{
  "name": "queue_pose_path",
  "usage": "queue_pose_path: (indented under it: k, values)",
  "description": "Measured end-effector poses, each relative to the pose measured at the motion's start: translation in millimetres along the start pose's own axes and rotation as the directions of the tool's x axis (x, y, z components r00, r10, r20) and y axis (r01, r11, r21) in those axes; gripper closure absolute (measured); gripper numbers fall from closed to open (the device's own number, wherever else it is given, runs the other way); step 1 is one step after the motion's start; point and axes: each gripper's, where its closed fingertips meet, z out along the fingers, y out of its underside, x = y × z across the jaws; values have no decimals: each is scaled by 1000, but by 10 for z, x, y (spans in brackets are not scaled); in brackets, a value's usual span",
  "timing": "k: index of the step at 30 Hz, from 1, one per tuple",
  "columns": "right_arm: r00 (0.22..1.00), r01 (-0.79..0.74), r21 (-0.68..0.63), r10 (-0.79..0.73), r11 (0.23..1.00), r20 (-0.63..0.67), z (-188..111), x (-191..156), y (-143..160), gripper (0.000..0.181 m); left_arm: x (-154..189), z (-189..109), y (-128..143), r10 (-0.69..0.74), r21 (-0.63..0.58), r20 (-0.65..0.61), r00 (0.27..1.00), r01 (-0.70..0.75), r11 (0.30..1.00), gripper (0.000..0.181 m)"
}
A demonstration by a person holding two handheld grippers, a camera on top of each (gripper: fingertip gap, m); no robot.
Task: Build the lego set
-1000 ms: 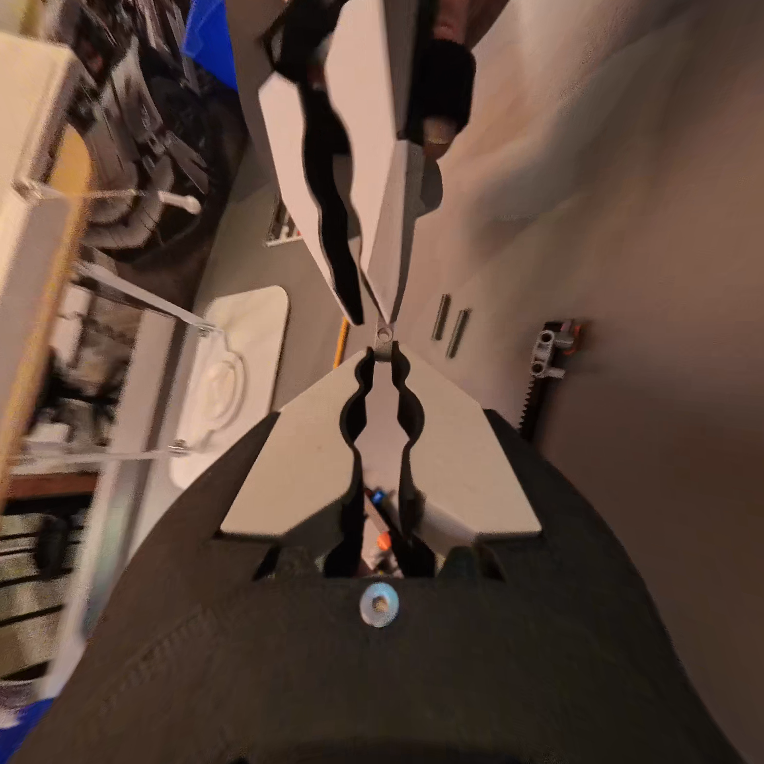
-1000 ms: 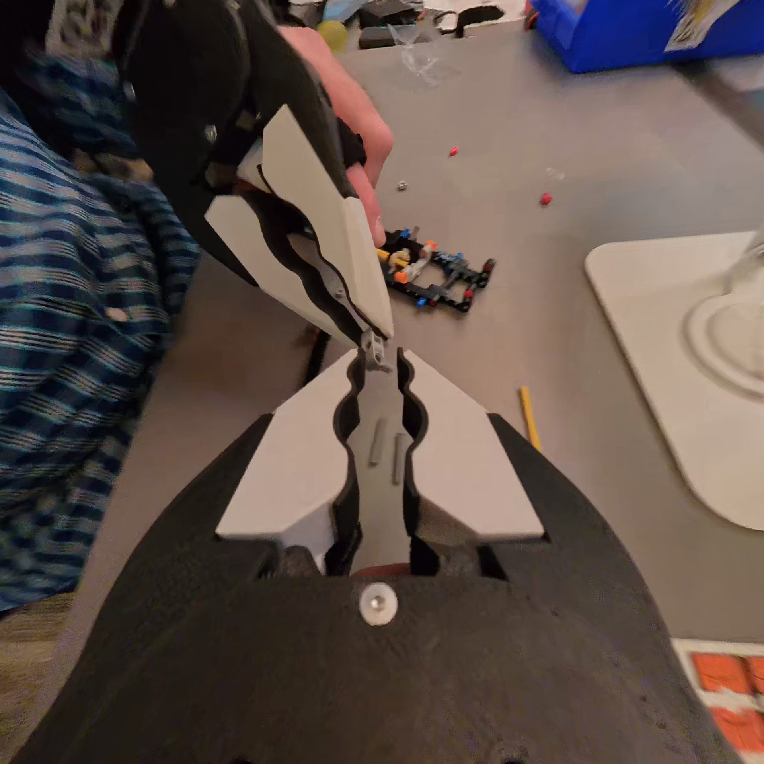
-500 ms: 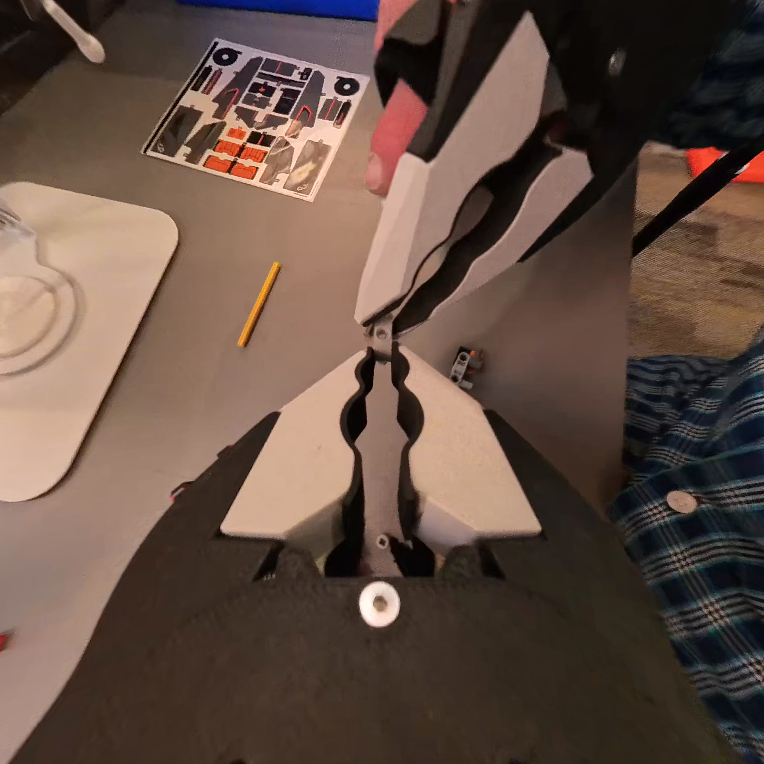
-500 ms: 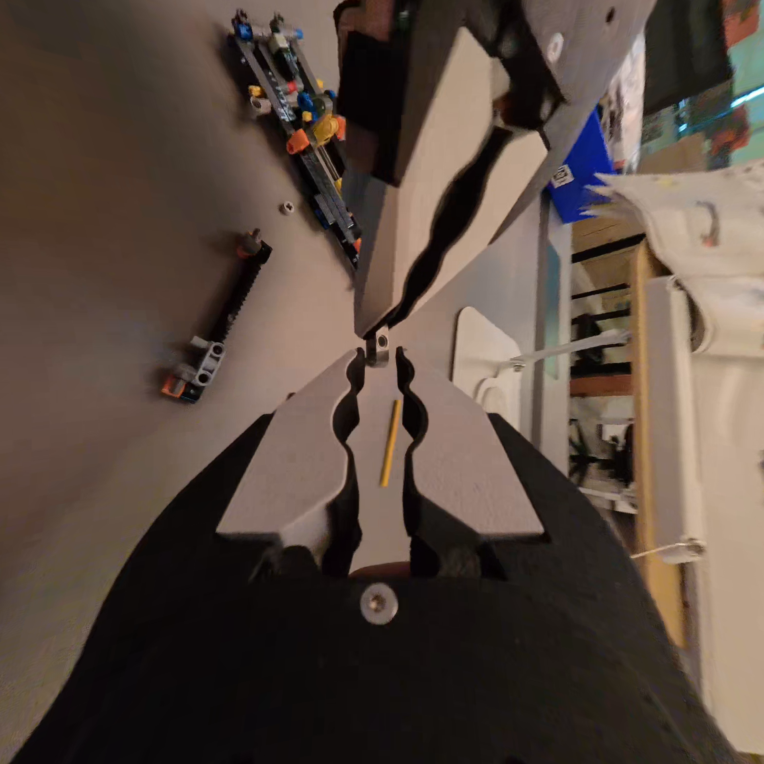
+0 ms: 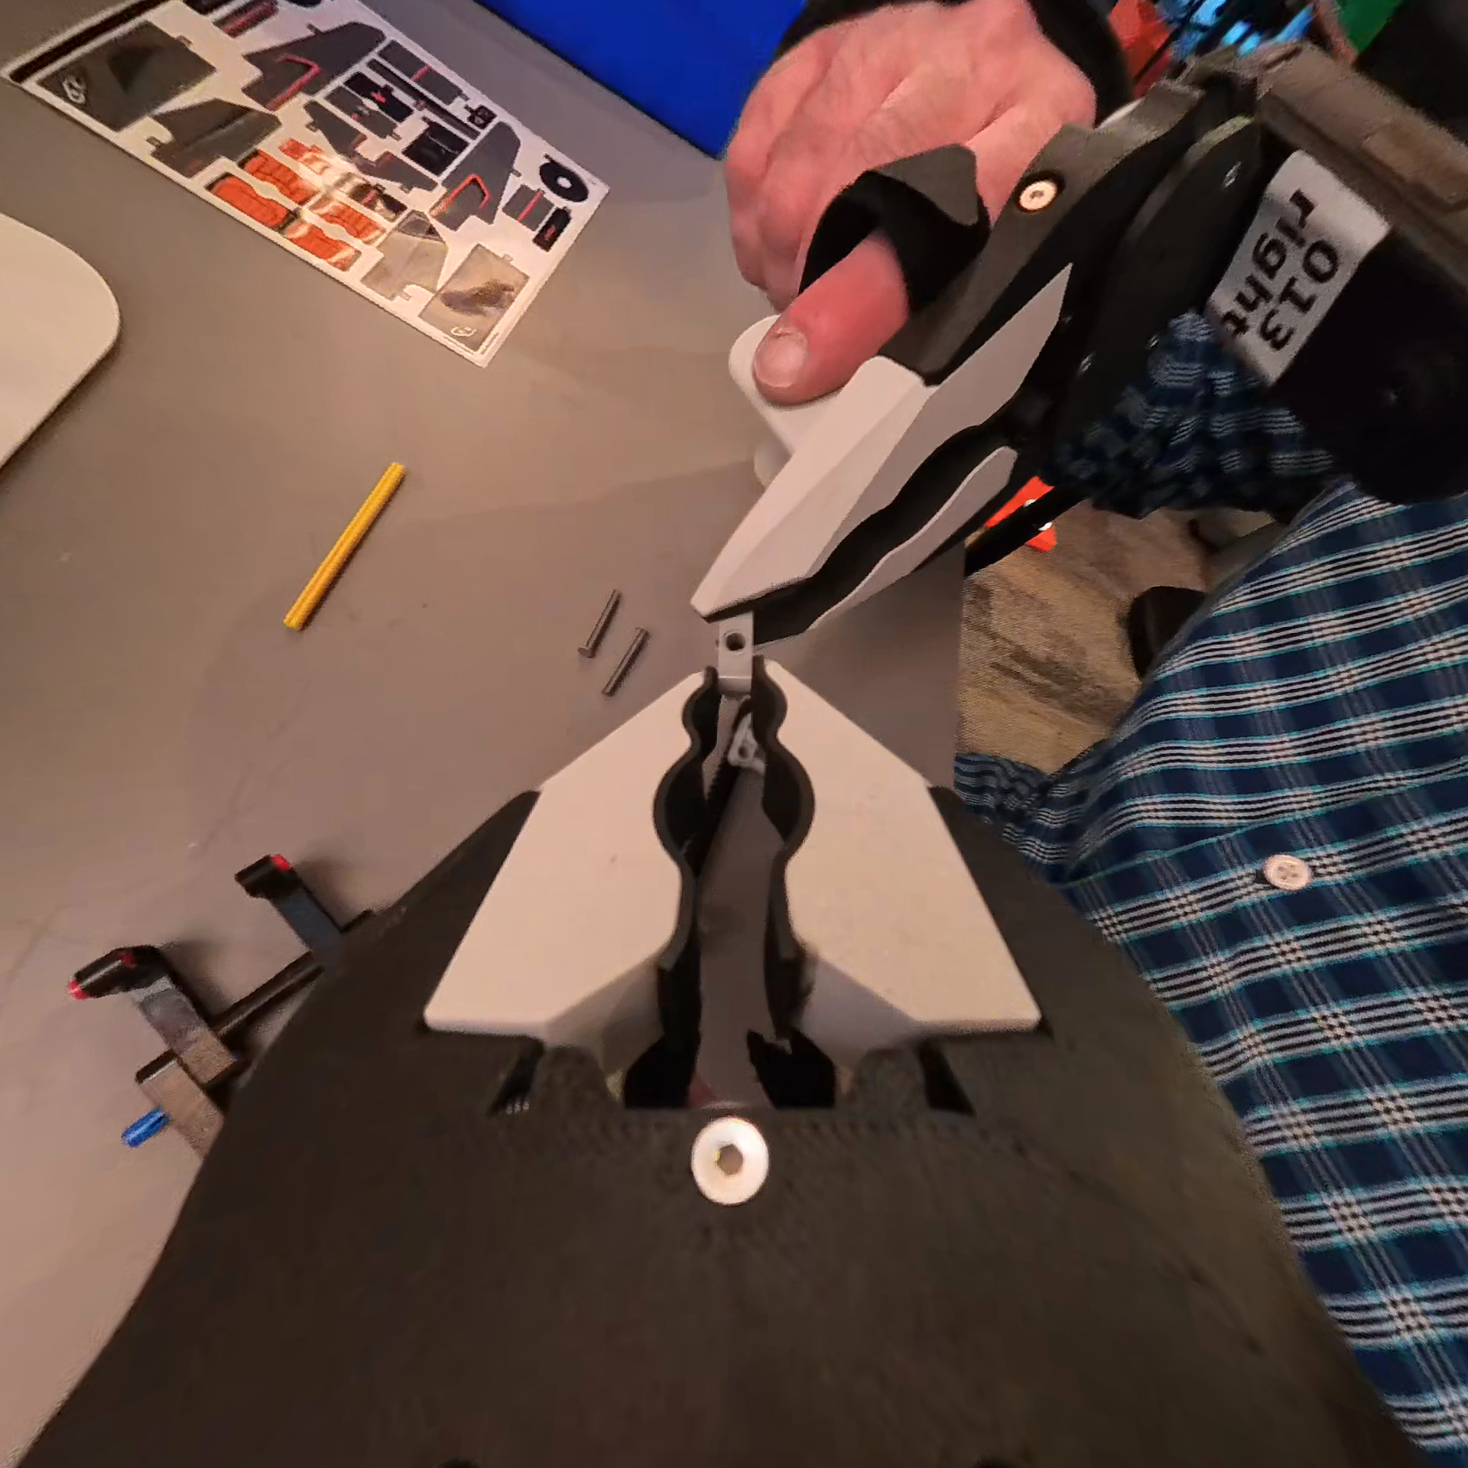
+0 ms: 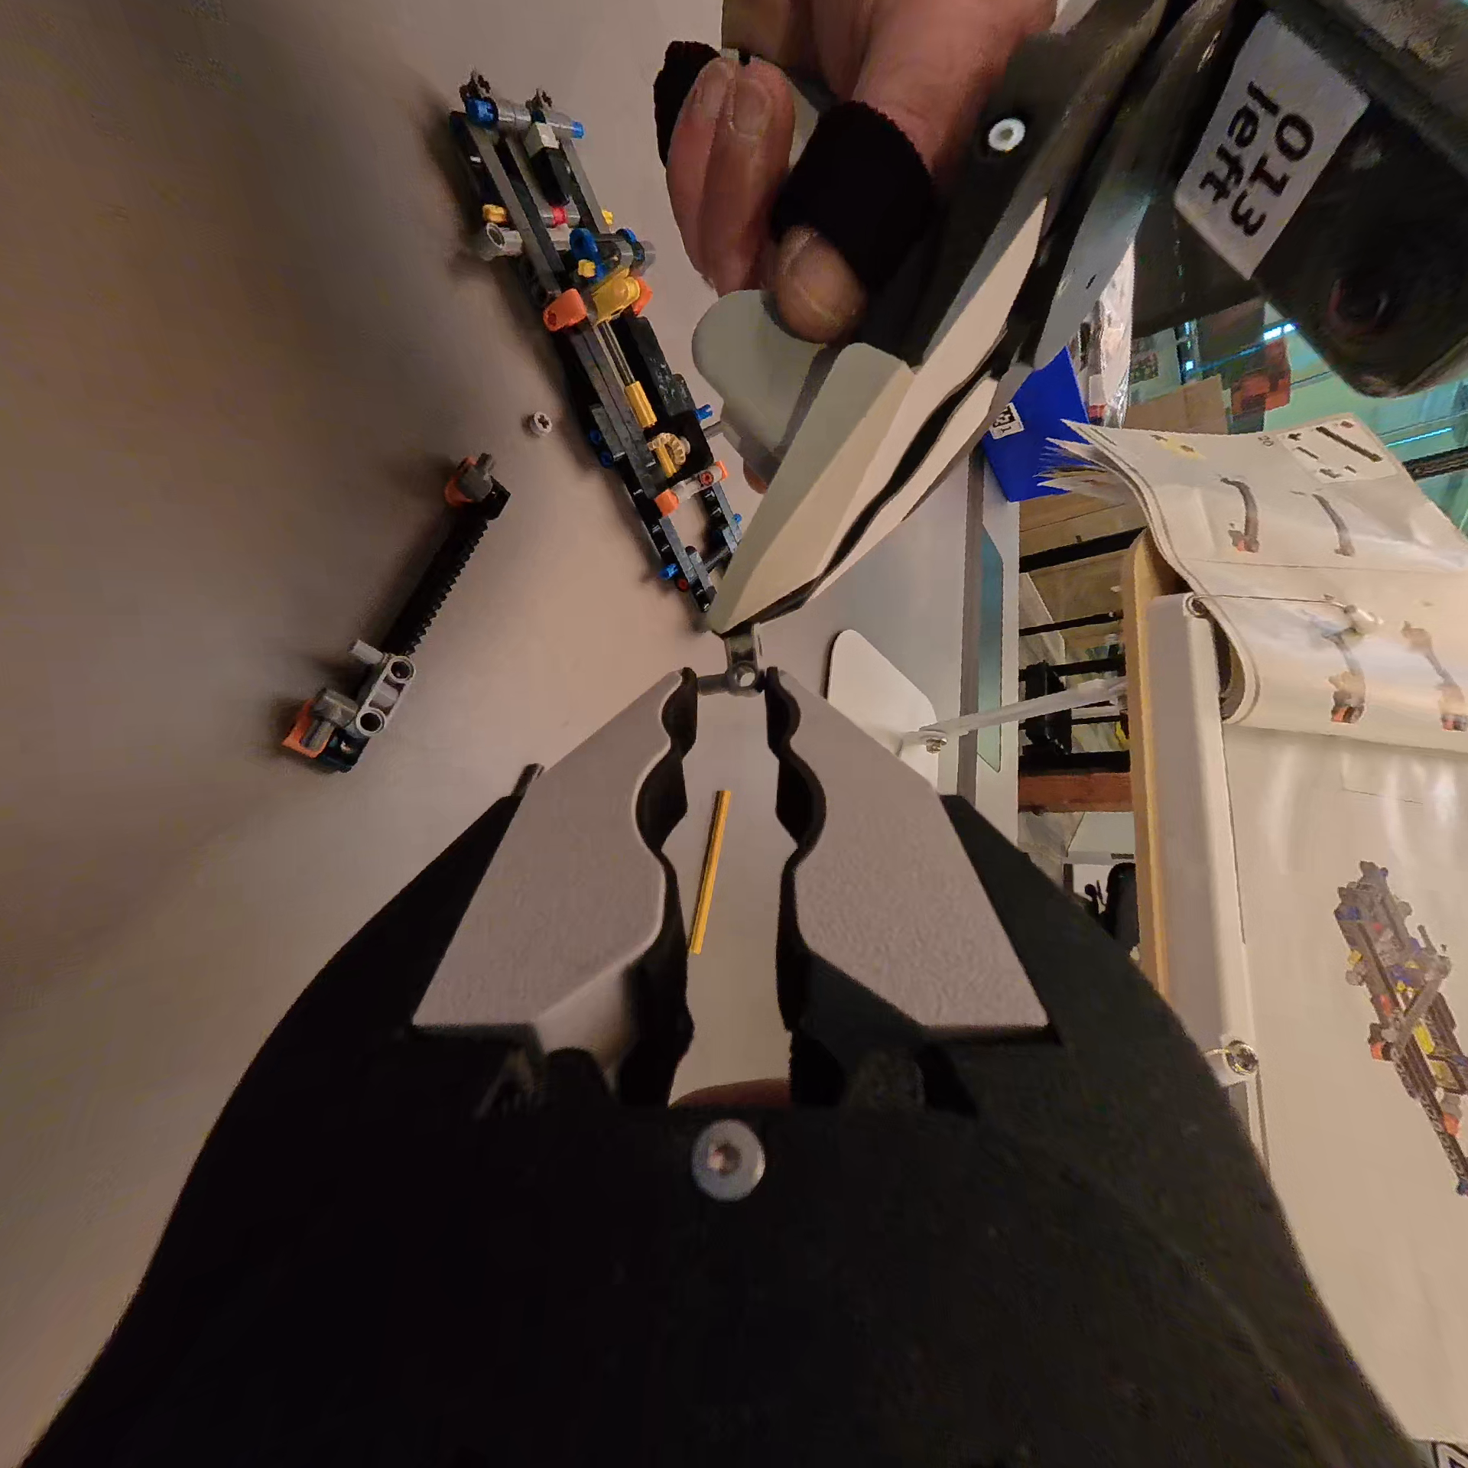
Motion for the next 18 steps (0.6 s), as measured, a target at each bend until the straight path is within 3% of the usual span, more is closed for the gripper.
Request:
queue_pose_path:
  k: [1,9,14,18]
  values:
    - [1000,6,5,-6,1000,-2,0,-2,-6,166,14,-3,-7,-16,4,-21,1000,16,1000,176]
    - [1000,-3,6,3,1000,30,-13,-16,-10,168,25,6,-14,-45,9,-66,997,46,999,174]
    - [971,-219,-10,219,976,93,31,-50,39,168,-98,-102,78,67,-14,97,993,-66,998,148]
    - [867,-448,-40,445,893,224,121,-260,-31,168,-108,-149,393,280,-170,243,929,-244,955,142]
